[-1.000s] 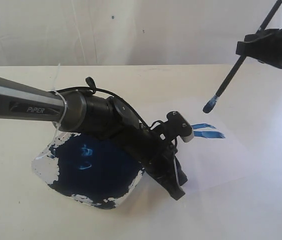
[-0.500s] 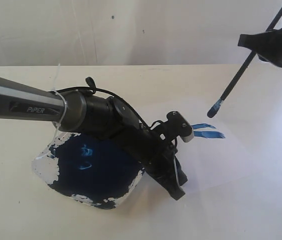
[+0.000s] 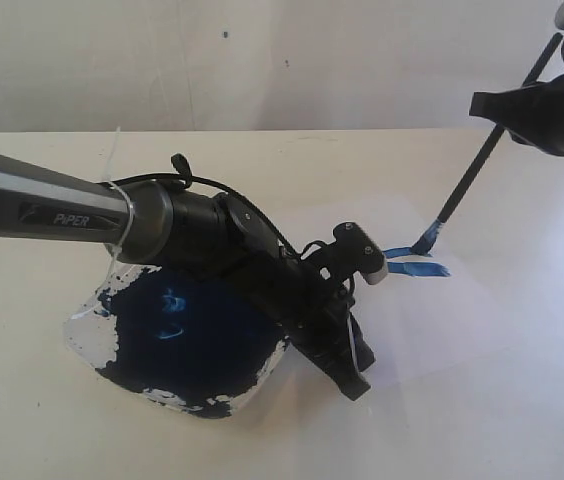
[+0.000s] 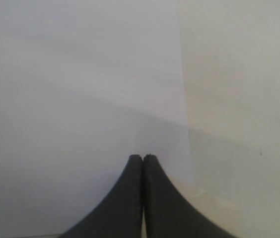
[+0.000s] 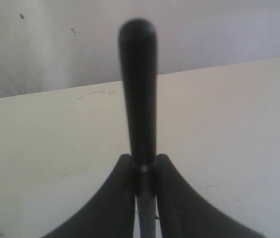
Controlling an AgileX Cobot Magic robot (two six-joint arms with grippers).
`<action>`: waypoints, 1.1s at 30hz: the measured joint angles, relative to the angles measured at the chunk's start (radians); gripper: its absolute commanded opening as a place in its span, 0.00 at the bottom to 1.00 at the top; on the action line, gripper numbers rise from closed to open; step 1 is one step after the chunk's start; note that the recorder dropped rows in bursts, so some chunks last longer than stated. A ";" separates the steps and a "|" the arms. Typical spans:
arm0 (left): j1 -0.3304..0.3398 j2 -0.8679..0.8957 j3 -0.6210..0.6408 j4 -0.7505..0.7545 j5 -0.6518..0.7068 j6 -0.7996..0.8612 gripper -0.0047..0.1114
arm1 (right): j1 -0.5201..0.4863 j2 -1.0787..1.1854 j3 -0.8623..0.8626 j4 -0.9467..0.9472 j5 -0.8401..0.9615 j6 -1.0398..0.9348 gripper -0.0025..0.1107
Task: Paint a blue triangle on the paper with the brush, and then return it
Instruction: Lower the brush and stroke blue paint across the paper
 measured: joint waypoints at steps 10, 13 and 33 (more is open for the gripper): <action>0.000 0.000 0.000 0.000 0.000 0.000 0.04 | 0.000 -0.013 0.000 -0.142 0.018 0.133 0.02; 0.000 0.000 0.000 0.000 0.000 0.000 0.04 | 0.000 -0.028 0.000 -0.200 0.022 0.192 0.02; 0.000 0.000 0.000 0.000 0.000 0.000 0.04 | 0.000 -0.066 0.000 -0.604 0.031 0.600 0.02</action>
